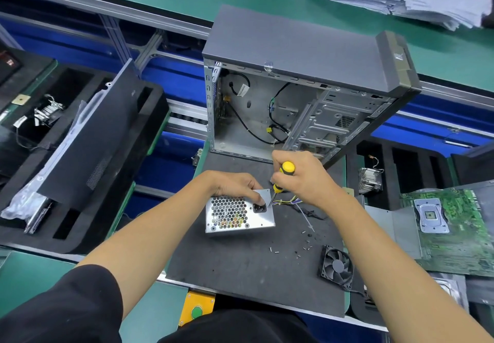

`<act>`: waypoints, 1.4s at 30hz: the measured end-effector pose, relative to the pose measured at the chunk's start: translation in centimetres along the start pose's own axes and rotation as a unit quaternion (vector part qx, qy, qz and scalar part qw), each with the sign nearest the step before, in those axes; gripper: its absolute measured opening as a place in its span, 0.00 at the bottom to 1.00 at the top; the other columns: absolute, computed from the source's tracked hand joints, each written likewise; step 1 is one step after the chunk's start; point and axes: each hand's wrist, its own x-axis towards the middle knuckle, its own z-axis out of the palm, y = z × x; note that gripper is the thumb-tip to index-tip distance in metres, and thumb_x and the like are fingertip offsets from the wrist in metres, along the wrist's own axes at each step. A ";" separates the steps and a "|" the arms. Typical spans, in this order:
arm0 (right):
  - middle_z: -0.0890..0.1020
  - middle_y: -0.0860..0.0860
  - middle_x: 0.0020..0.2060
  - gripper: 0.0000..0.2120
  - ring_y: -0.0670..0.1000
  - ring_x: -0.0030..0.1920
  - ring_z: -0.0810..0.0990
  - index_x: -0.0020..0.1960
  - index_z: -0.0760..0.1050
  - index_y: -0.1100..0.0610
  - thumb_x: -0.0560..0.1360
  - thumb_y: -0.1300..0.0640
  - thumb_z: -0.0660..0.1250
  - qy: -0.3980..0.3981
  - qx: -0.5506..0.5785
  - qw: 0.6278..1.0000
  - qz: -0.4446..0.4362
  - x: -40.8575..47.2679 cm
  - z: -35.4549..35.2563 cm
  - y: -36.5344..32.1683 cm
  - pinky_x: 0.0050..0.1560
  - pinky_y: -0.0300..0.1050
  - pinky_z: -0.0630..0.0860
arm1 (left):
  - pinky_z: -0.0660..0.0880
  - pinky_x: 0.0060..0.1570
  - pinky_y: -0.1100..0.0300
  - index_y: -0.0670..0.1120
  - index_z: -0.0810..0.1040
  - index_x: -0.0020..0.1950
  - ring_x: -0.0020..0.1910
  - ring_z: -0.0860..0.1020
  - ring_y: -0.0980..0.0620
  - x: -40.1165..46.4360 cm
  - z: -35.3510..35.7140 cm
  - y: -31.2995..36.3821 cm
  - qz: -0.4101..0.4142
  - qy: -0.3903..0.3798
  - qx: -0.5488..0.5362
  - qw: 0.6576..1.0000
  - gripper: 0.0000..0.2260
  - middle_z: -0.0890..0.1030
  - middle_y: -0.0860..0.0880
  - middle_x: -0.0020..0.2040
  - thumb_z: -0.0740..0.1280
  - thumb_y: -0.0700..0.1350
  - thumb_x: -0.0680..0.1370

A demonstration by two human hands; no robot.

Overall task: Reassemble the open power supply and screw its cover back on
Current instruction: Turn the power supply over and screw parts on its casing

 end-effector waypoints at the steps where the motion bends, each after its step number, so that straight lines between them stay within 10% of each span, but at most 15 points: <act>1: 0.71 0.53 0.28 0.11 0.57 0.35 0.69 0.36 0.66 0.54 0.69 0.57 0.68 -0.022 -0.011 1.000 0.002 0.1 -0.2 -0.2 0.36 0.51 0.70 | 0.75 0.59 0.44 0.51 0.87 0.50 0.51 0.82 0.46 0.0 0.0 -0.1 0.000 -0.001 0.001 1.000 0.05 0.86 0.46 0.50 0.70 0.46 0.81; 11: 0.76 0.47 0.35 0.11 0.52 0.37 0.75 0.42 0.65 0.47 0.69 0.48 0.67 -0.088 -0.171 0.981 0.010 1.2 -2.1 -1.0 0.40 0.49 0.74 | 0.75 0.56 0.43 0.50 0.86 0.50 0.49 0.81 0.48 0.0 -0.1 0.3 -0.003 -0.003 0.020 1.000 0.05 0.86 0.44 0.50 0.71 0.48 0.80; 20: 0.70 0.47 0.42 0.13 0.45 0.38 0.69 0.40 0.67 0.47 0.70 0.59 0.70 -0.159 -0.082 0.982 -0.055 0.8 -2.5 -2.0 0.40 0.48 0.70 | 0.75 0.59 0.46 0.49 0.86 0.51 0.50 0.80 0.49 -0.5 0.2 0.7 0.000 0.003 0.004 1.000 0.03 0.85 0.47 0.49 0.72 0.45 0.80; 26: 0.69 0.47 0.43 0.12 0.51 0.39 0.72 0.41 0.67 0.48 0.71 0.62 0.68 -0.190 -0.134 0.971 -0.061 0.7 -3.4 -2.6 0.37 0.51 0.71 | 0.78 0.41 0.66 0.42 0.83 0.61 0.44 0.84 0.55 -1.2 0.1 1.1 -0.023 -0.021 -0.018 0.999 0.12 0.87 0.49 0.50 0.70 0.48 0.82; 33: 0.66 0.47 0.43 0.10 0.49 0.37 0.67 0.41 0.68 0.52 0.67 0.66 0.64 -0.188 -0.229 0.940 -0.168 0.4 -3.5 -2.9 0.34 0.52 0.68 | 0.72 0.49 0.53 0.48 0.84 0.41 0.42 0.78 0.52 -0.9 0.8 1.6 -0.030 0.043 0.053 0.997 0.10 0.83 0.53 0.41 0.70 0.45 0.82; 37: 0.64 0.47 0.44 0.10 0.50 0.35 0.68 0.42 0.68 0.50 0.69 0.65 0.62 -0.214 -0.232 0.928 -0.199 0.2 -3.6 -2.5 0.33 0.52 0.68 | 0.75 0.58 0.49 0.48 0.86 0.49 0.50 0.81 0.49 -1.3 1.4 0.7 -0.022 0.080 -0.014 0.996 0.04 0.86 0.46 0.49 0.72 0.45 0.80; 42: 0.61 0.45 0.42 0.09 0.54 0.34 0.71 0.43 0.68 0.49 0.72 0.62 0.64 -0.217 -0.275 0.913 -0.208 1.0 -3.9 -2.5 0.29 0.47 0.62 | 0.67 0.44 0.55 0.53 0.83 0.36 0.36 0.73 0.58 -1.2 1.7 1.0 -0.023 0.154 0.045 0.987 0.10 0.78 0.56 0.35 0.71 0.49 0.78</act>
